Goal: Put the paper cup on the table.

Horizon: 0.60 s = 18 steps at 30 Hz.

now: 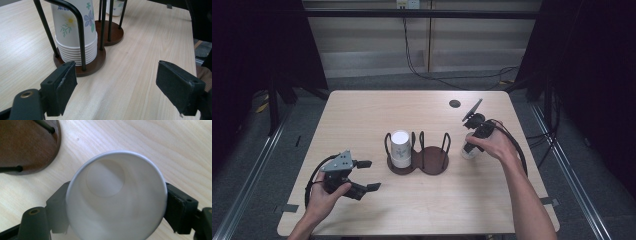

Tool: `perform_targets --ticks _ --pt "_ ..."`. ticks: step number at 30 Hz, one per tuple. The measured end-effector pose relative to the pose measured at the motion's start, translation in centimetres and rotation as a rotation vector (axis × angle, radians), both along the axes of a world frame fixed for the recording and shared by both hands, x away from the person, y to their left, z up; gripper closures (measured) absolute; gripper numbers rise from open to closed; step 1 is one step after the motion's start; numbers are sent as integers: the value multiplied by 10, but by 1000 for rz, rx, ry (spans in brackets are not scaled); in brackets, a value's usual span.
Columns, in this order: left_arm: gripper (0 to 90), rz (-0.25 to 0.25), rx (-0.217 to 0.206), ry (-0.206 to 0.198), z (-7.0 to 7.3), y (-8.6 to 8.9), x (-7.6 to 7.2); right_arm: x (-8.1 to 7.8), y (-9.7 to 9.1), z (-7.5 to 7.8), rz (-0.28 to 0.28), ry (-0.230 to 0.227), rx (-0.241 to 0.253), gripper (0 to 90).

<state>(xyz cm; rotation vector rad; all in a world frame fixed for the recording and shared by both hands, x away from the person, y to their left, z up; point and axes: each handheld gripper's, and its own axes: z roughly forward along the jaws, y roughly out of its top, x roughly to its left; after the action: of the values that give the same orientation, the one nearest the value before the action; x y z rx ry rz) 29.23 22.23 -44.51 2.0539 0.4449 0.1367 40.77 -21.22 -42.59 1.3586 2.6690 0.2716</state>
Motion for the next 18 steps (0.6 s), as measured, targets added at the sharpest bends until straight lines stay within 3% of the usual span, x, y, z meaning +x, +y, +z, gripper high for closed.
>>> perform_targets --ticks 11,18 --pt "168 15 -10 -7 1 3 1 0 4 -4 8 -18 51 179" --pt "168 19 -28 3 1 5 1 -1 1 3 -32 -37 94 147"
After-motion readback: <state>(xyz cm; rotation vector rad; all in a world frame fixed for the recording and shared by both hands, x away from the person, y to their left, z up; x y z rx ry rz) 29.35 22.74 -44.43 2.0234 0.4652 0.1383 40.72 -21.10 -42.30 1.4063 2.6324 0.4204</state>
